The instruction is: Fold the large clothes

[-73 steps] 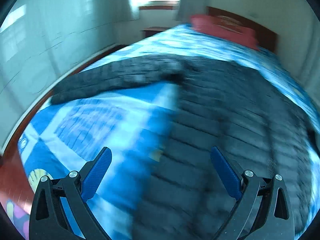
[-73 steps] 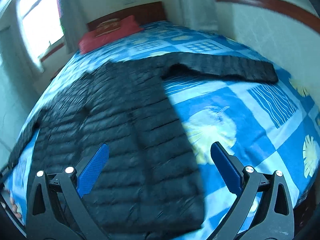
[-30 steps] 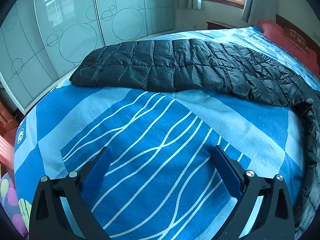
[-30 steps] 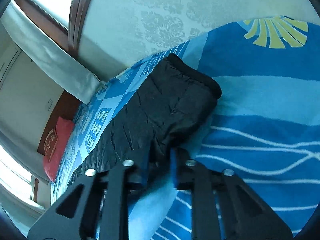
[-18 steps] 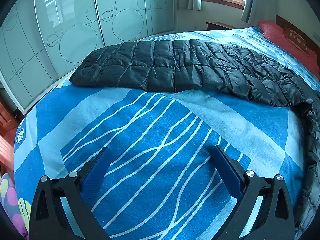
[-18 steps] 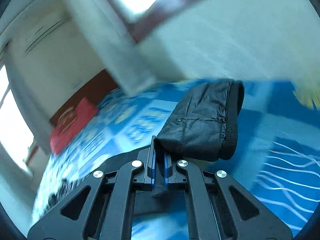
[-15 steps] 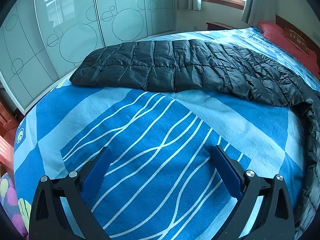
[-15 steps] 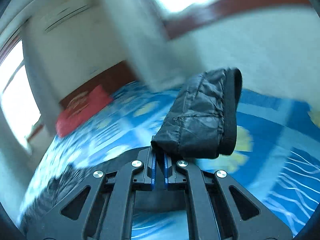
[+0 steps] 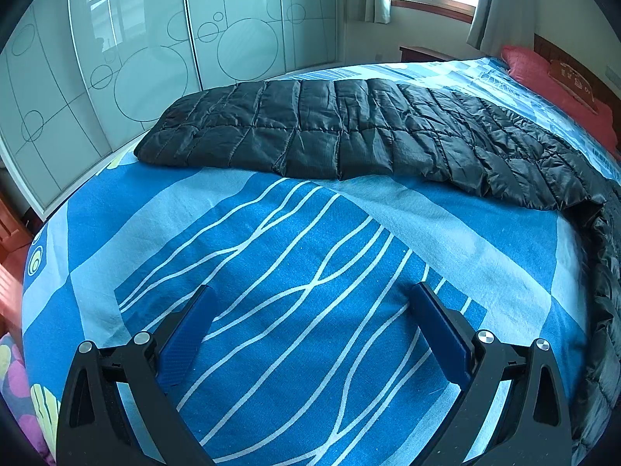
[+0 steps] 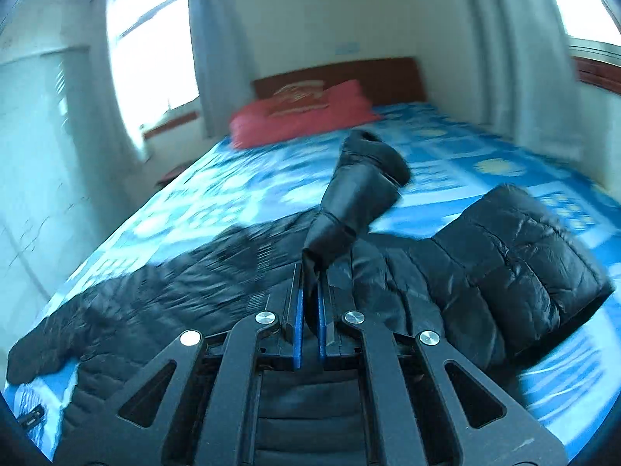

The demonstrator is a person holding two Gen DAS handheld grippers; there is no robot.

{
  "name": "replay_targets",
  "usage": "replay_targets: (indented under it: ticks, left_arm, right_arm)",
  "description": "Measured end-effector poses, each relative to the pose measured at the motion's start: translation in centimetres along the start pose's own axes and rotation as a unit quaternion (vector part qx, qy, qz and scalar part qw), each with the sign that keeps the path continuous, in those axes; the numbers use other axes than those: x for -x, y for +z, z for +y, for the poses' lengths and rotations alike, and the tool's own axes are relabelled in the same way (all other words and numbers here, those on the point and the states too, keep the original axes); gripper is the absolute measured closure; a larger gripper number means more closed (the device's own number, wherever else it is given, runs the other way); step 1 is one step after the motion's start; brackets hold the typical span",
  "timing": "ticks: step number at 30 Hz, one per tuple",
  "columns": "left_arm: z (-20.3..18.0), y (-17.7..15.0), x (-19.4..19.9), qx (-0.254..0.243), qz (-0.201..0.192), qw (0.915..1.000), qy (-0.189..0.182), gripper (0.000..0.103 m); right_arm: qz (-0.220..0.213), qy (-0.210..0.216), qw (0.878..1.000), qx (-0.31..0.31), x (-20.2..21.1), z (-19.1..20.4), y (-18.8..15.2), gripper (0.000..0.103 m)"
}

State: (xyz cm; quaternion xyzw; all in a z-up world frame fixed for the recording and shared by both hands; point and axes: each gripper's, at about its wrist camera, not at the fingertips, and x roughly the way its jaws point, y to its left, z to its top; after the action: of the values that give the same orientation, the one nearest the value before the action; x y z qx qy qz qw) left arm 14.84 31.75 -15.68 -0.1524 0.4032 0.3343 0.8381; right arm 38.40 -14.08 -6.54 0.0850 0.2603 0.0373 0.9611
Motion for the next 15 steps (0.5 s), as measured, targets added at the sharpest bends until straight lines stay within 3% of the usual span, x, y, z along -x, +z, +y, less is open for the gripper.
replay_targets:
  ticks: [7,11,15]
  left_arm:
    - [0.1,-0.3,0.1,0.002,-0.003,1.0,-0.001,0.004]
    - [0.0,-0.3,0.1,0.002,-0.005,1.0,-0.001,0.004]
    - [0.1,-0.4,0.0,0.002,-0.005,1.0,-0.002,0.004]
  right_arm:
    - [0.057,0.044,0.996,0.059,-5.4,10.2,-2.2,0.098]
    - [0.089,0.045,0.991,0.084,-7.4,13.0,-4.1,0.097]
    - [0.148,0.05,0.982,0.107,-9.4,14.2,-6.4,0.093]
